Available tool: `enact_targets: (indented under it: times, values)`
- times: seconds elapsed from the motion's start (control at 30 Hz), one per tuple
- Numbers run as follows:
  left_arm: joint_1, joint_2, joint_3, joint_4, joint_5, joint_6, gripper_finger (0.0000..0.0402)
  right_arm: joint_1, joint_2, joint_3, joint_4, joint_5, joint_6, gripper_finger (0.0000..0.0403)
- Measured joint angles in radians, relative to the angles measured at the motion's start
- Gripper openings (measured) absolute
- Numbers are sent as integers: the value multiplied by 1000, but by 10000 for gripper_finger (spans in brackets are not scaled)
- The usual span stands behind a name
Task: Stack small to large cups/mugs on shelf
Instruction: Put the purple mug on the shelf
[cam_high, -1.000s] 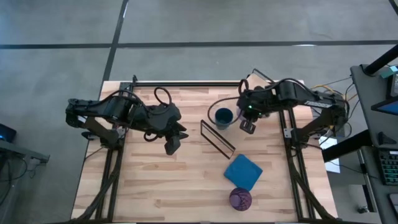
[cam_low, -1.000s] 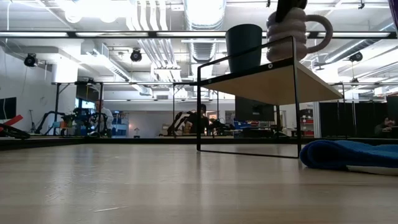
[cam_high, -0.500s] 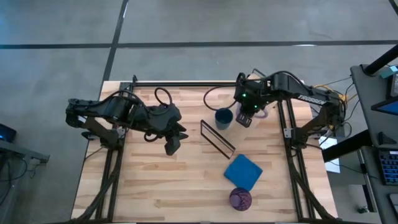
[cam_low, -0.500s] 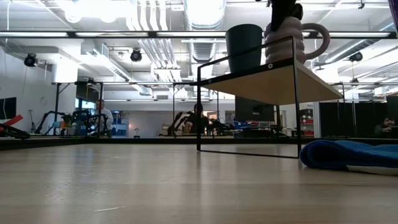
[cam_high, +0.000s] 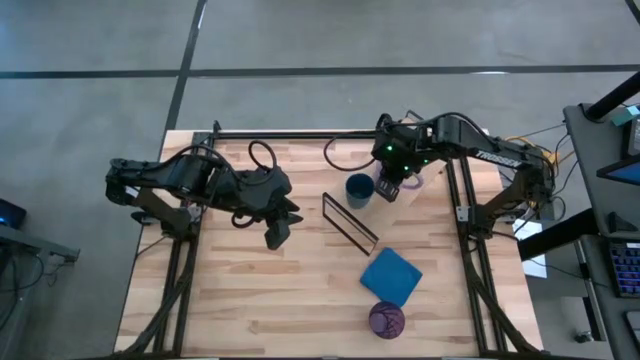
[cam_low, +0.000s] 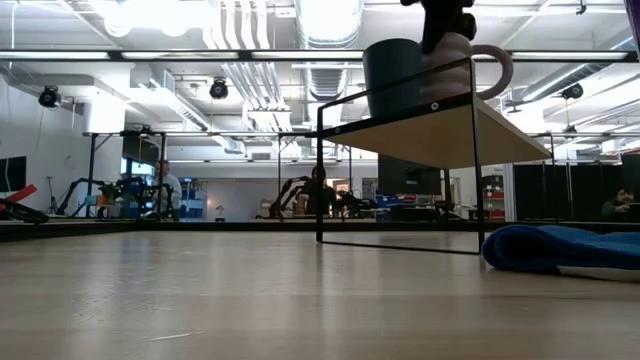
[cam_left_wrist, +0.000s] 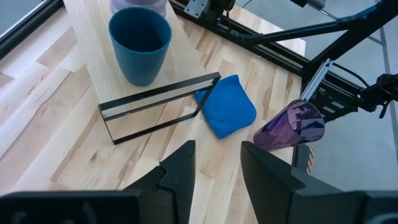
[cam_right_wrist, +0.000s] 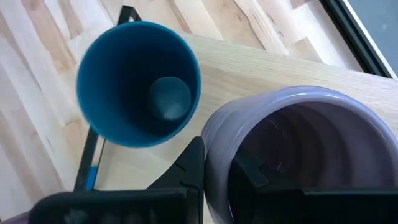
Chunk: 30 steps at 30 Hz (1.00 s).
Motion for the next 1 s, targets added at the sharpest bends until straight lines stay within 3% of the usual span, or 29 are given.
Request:
enact_targets:
  times: [1.0]
  values:
    - [0,0,-14,0,0,0,114,0,0,-117,69,-23,1,31]
